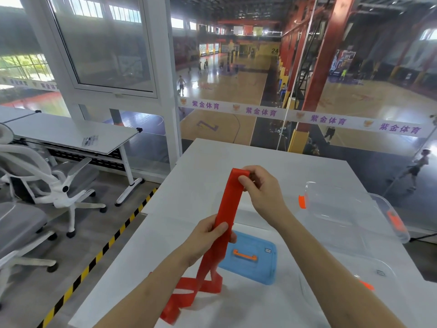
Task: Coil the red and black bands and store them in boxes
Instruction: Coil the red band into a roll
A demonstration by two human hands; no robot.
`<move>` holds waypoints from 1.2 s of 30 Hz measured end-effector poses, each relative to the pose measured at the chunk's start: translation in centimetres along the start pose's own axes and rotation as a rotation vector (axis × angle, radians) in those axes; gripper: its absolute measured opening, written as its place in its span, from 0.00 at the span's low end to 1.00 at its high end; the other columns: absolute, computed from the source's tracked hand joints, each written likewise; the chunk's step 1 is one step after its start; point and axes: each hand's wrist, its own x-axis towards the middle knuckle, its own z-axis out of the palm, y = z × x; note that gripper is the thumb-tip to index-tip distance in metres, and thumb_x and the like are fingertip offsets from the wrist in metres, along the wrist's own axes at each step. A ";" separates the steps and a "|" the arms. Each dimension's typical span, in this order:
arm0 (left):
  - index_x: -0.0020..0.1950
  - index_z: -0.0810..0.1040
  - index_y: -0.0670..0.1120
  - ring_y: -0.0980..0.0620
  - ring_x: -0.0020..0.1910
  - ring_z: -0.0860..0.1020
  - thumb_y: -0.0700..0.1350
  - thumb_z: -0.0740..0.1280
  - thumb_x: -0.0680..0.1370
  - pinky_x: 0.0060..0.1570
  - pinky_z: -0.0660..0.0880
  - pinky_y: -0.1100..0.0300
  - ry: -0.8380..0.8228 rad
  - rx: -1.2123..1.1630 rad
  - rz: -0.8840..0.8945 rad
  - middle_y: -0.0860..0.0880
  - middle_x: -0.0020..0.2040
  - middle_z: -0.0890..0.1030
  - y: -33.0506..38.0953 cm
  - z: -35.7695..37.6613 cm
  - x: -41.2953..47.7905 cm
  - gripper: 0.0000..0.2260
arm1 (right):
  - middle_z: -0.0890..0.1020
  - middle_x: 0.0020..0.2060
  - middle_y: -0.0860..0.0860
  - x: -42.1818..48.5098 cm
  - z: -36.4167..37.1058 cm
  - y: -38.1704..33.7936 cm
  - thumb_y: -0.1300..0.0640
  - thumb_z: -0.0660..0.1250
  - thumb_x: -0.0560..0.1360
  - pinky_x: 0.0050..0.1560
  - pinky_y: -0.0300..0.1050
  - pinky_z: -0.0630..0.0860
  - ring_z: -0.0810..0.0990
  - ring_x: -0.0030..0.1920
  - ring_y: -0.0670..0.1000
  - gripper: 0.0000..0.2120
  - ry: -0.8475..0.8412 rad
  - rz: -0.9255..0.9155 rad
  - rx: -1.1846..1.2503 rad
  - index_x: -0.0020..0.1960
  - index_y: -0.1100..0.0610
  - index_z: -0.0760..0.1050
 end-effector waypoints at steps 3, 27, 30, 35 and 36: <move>0.62 0.76 0.45 0.45 0.55 0.85 0.52 0.61 0.85 0.58 0.80 0.44 0.007 0.047 0.001 0.43 0.51 0.87 0.1 -0.6 0.5 0.12 | 0.82 0.50 0.43 -0.8 0.1 1.3 0.56 0.68 0.83 0.52 0.42 0.82 0.83 0.51 0.47 0.06 0.057 -0.044 -0.002 0.58 0.47 0.77; 0.68 0.73 0.39 0.43 0.53 0.82 0.42 0.64 0.84 0.54 0.80 0.51 0.151 -0.607 -0.092 0.37 0.56 0.80 0.1 -0.3 1.9 0.13 | 0.83 0.53 0.48 -7.9 4.9 7.9 0.58 0.77 0.77 0.54 0.47 0.82 0.81 0.53 0.52 0.14 -0.113 -0.397 -0.380 0.62 0.52 0.85; 0.69 0.72 0.40 0.40 0.62 0.82 0.42 0.63 0.84 0.59 0.79 0.46 0.130 -0.648 -0.100 0.36 0.64 0.81 0.0 -0.5 1.6 0.14 | 0.84 0.54 0.46 -8.3 4.8 7.6 0.55 0.75 0.78 0.56 0.43 0.80 0.81 0.55 0.49 0.13 -0.093 -0.373 -0.330 0.61 0.51 0.85; 0.66 0.72 0.42 0.41 0.53 0.81 0.41 0.61 0.85 0.59 0.78 0.45 0.211 -0.617 -0.099 0.38 0.54 0.81 0.5 -0.4 1.8 0.10 | 0.83 0.50 0.44 -8.7 5.3 6.6 0.52 0.74 0.78 0.52 0.36 0.77 0.78 0.50 0.42 0.07 -0.007 -0.282 -0.207 0.55 0.51 0.82; 0.67 0.72 0.42 0.41 0.52 0.82 0.40 0.60 0.85 0.62 0.77 0.42 0.247 -0.616 -0.098 0.39 0.53 0.81 0.7 -0.4 2.0 0.10 | 0.80 0.49 0.44 -9.0 5.4 6.4 0.55 0.76 0.76 0.50 0.36 0.77 0.77 0.48 0.42 0.08 0.044 -0.220 -0.155 0.52 0.51 0.79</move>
